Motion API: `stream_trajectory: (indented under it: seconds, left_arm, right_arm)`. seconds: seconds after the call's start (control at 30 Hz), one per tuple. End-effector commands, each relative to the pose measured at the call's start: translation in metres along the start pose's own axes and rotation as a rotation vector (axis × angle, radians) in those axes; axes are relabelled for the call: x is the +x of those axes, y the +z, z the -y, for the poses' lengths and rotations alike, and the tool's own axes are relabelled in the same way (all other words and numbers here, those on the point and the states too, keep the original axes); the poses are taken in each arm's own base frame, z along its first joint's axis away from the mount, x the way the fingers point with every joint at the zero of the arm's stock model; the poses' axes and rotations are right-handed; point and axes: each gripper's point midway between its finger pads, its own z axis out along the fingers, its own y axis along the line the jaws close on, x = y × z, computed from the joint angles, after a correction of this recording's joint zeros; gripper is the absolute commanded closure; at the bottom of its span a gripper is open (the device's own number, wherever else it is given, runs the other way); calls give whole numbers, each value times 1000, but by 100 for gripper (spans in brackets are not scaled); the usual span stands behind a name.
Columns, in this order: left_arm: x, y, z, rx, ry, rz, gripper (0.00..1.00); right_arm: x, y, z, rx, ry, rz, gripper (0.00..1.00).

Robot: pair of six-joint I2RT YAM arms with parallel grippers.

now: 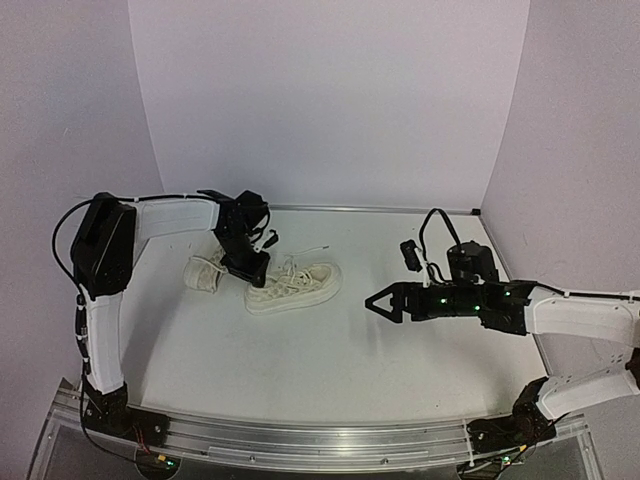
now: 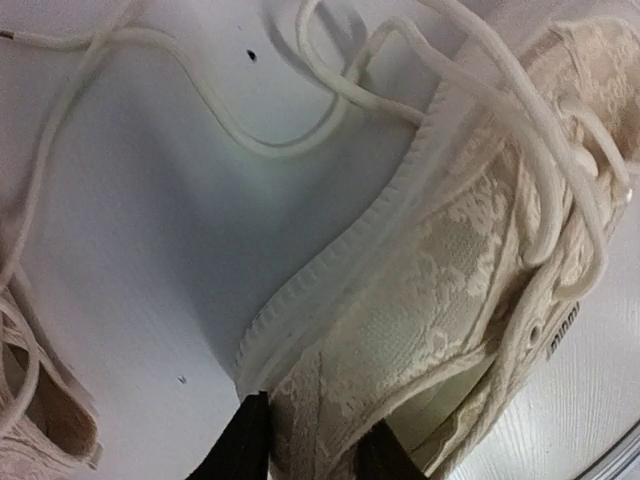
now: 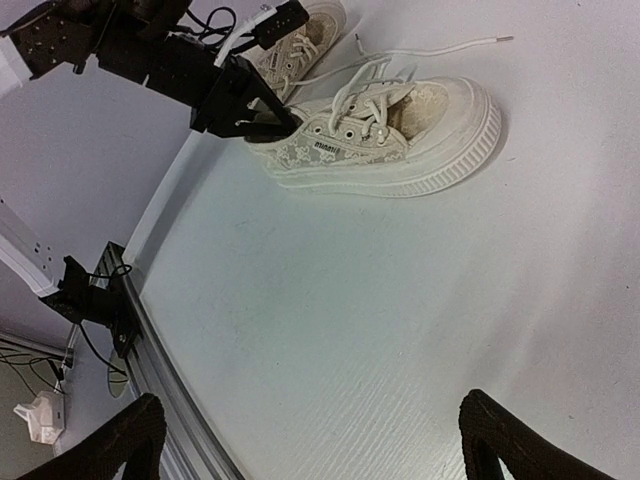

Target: Tie the shoes

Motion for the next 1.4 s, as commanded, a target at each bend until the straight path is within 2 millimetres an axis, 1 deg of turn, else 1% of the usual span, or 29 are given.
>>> stream_trajectory:
  seconds: [0.0, 0.13, 0.27, 0.3, 0.37, 0.4, 0.5, 0.57, 0.7, 0.77, 0.83, 0.93, 1.0, 1.07, 1.1, 1.13, 1.2, 1.3, 1.37]
  left_arm:
    - [10, -33, 56, 147, -27, 41, 99]
    - [10, -46, 76, 130, -152, 104, 100]
    - [8, -63, 117, 146, -265, 209, 100]
    - [10, -67, 132, 146, -282, 237, 100]
    - [13, -70, 143, 84, -379, 303, 100]
    - [16, -70, 150, 66, -417, 326, 100]
    - [28, -61, 180, 68, -525, 374, 100]
    - [36, -50, 205, 70, -544, 369, 100]
    - [48, -27, 243, 86, -563, 355, 100]
    - [48, -21, 266, 162, -531, 353, 94]
    - [45, -24, 287, 261, -485, 364, 86]
    - [43, -38, 301, 352, -418, 389, 74]
    - [43, -53, 312, 440, -364, 407, 70]
    - [44, -67, 316, 487, -299, 427, 67]
    - [43, -77, 313, 491, -285, 443, 66]
    - [41, -85, 307, 485, -277, 463, 63]
    - [37, -91, 285, 475, -305, 473, 59]
    - [27, -102, 242, 491, -397, 494, 57]
    - [24, -112, 219, 464, -429, 534, 51]
  right_arm:
    - [-12, -5, -10, -35, -11, 45, 2]
    - [-14, -8, -8, -19, 7, 54, 2]
    - [-10, -11, 0, 25, 33, 48, 2]
    - [-10, -12, 2, 40, 36, 47, 2]
    - [-8, -14, 6, 64, 42, 43, 2]
    - [-8, -15, 8, 77, 45, 41, 2]
    - [-4, -18, 14, 111, 60, 32, 2]
    - [1, -18, 21, 140, 70, 24, 2]
    - [19, -19, 35, 183, 97, -13, 2]
    - [25, -20, 39, 191, 107, -17, 2]
    - [29, -23, 41, 197, 114, -18, 2]
    - [30, -31, 44, 213, 126, -6, 2]
    - [31, -37, 45, 218, 140, 4, 2]
    - [33, -41, 46, 218, 157, 11, 2]
    - [35, -43, 47, 220, 170, 12, 2]
    - [38, -43, 50, 225, 182, 9, 2]
    - [46, -41, 54, 235, 202, -10, 2]
    - [58, -35, 57, 228, 232, -57, 4]
    - [62, -32, 54, 210, 251, -73, 7]
